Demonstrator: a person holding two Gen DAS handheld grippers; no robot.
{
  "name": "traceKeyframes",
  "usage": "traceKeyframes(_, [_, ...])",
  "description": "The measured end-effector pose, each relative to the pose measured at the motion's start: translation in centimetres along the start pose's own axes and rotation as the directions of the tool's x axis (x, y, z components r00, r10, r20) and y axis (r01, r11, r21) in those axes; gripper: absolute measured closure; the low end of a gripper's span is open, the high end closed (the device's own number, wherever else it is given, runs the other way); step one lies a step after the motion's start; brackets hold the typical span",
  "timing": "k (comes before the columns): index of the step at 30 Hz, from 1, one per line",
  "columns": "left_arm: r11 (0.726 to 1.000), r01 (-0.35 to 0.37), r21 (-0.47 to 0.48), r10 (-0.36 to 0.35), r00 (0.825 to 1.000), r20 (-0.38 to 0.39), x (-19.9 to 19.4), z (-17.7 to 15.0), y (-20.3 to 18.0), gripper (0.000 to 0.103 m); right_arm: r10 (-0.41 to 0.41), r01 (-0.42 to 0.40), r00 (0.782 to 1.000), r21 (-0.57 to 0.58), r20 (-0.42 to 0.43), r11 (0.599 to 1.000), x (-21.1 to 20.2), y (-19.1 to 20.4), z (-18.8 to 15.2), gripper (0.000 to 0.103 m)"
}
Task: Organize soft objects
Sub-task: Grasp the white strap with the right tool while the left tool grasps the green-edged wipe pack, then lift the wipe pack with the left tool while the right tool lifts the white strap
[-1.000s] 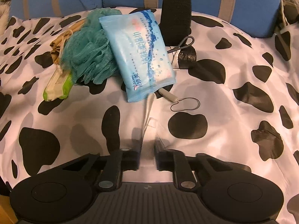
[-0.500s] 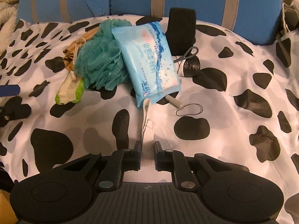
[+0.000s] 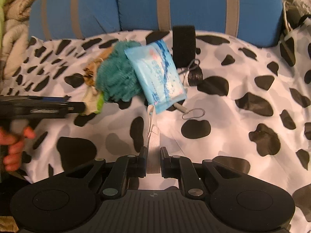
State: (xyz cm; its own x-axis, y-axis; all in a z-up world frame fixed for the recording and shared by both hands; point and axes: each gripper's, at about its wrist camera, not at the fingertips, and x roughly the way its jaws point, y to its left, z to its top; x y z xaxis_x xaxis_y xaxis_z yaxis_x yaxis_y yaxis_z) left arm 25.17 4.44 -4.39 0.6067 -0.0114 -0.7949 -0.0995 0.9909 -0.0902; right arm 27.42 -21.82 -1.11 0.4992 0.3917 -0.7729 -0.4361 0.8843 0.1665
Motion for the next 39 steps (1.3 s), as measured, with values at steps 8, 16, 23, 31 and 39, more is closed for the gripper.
traceKeyframes(8, [1.000,-0.027,-0.003,0.027,0.999,-0.037,3.4,0.7,-1.5,0.030,0.031,-0.033,0.999,0.056,0.022,0.998,-2.1,-1.2,-0.2,0.087])
traceKeyframes(16, [0.997,-0.068,0.029,0.069,0.997,-0.035,3.9,0.2,-1.2,0.033,0.046,-0.048,0.999,0.081,0.027,0.996,-2.4,-1.9,-0.3,0.087])
traceKeyframes(23, [0.997,-0.064,0.038,0.065,0.997,-0.043,2.9,0.2,-0.8,0.055,0.065,-0.067,0.997,0.047,0.028,0.997,-2.3,-0.5,-0.2,0.087])
traceKeyframes(31, [0.994,-0.065,0.086,0.072,0.994,-0.078,0.7,-2.6,-0.8,0.055,0.078,-0.079,0.996,0.034,0.037,0.996,-2.6,0.3,-0.2,0.087])
traceKeyframes(39, [0.988,-0.076,0.133,0.087,0.992,-0.086,0.7,-3.3,-1.1,0.045,0.081,-0.083,0.995,0.027,0.050,0.996,-3.6,1.1,-0.8,0.087])
